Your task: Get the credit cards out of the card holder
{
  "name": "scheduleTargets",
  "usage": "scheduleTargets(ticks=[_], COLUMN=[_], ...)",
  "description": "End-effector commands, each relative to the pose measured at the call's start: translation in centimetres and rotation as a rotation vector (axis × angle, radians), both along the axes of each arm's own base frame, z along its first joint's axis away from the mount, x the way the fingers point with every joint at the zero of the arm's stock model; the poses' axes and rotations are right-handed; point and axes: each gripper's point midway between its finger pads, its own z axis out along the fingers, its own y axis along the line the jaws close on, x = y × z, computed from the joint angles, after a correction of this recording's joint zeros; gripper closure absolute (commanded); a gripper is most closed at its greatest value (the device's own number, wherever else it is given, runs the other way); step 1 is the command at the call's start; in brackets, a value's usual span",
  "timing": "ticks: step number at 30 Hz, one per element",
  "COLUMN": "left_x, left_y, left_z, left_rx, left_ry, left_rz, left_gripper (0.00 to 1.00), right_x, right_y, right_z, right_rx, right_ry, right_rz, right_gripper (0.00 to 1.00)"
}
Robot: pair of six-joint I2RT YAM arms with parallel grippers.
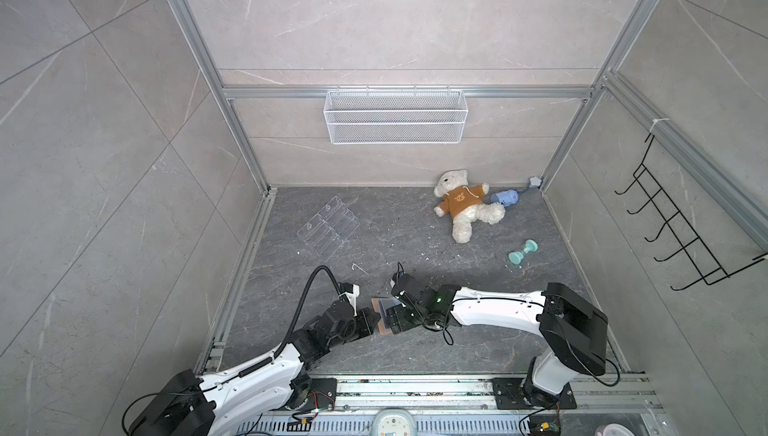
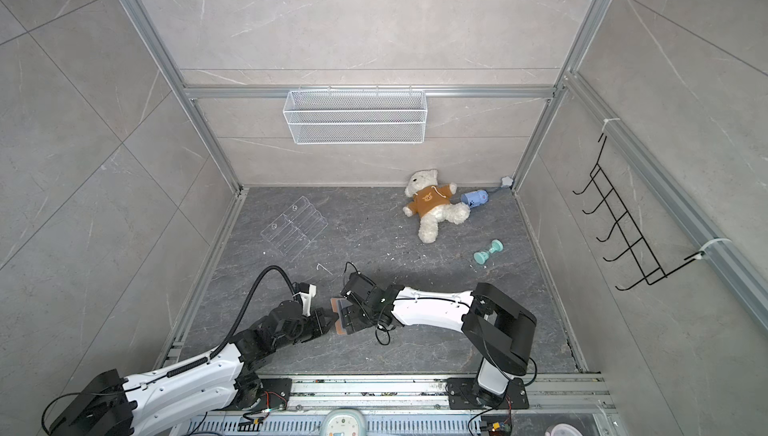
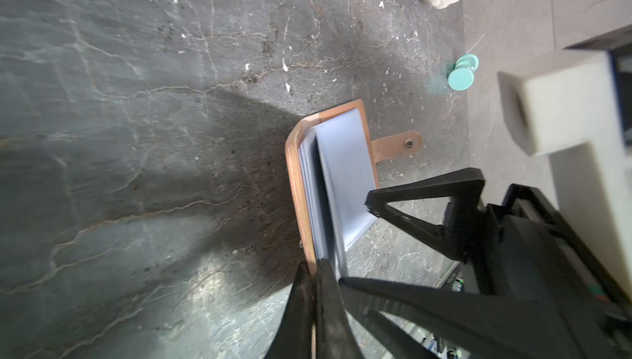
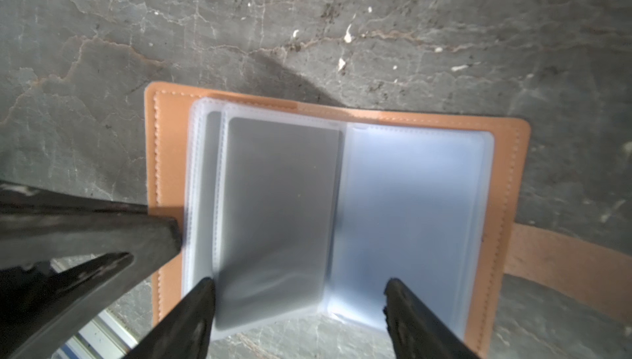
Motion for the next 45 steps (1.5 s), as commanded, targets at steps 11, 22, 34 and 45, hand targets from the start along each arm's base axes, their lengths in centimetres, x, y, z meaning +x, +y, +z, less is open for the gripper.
scheduleTargets(ticks=[11,22,34,45], left_x=[1.4,3.3,2.3,2.1], left_y=[0.2,3.6,-6.1,-8.2], left_z=[-0.9,3.8,5.8,2.5], left_rx=[0.206,0.35,-0.106,-0.158], left_ry=[-0.011,-0.085,0.032,0.138], left_rz=[-0.037,0.105,-0.099,-0.11], left_gripper=[1.0,0.32,0.57,0.77], right_x=[2.2,3.7,4.7,4.3], right_y=[-8.0,-6.9,-5.4,-6.7], right_z=[0.0,5.0,1.5,-1.8], right_rx=[-0.022,0.263,0.331,0.287], right_ry=[0.015,0.068,0.147,0.176], right_rz=[-0.204,-0.183,-0.179,-0.205], right_gripper=[0.22,0.24,0.86,0.93])
